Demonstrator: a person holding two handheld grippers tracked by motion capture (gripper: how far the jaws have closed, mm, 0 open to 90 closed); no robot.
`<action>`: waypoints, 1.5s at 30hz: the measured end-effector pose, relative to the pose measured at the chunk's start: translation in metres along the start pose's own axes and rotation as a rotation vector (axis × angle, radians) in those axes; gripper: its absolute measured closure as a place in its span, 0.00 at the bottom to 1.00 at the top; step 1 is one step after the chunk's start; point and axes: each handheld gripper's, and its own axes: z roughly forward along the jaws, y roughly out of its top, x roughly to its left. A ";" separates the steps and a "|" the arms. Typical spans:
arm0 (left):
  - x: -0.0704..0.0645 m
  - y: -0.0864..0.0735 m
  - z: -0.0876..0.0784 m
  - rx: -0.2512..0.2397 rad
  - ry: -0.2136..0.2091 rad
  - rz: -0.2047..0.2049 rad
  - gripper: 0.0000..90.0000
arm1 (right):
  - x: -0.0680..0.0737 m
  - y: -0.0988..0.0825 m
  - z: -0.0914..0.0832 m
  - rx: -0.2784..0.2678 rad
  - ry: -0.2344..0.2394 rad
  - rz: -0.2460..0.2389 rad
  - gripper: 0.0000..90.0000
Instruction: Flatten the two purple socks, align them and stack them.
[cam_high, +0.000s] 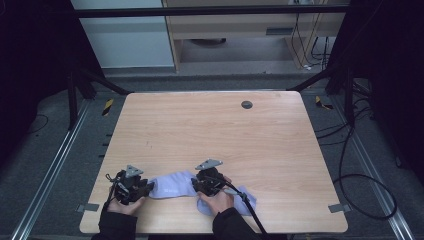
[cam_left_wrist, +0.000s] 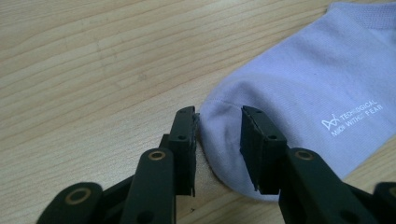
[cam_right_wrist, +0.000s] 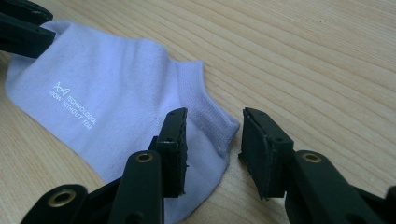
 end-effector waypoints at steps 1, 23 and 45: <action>0.000 0.000 0.000 0.005 -0.001 -0.004 0.76 | 0.000 0.000 0.000 0.001 -0.004 -0.002 0.69; -0.015 0.018 -0.029 -0.140 -0.081 -0.023 0.96 | -0.009 0.014 -0.044 -0.086 0.046 0.007 0.97; -0.100 0.043 -0.018 -0.136 -0.205 0.105 0.96 | -0.052 -0.024 -0.131 -0.097 0.006 -0.001 0.96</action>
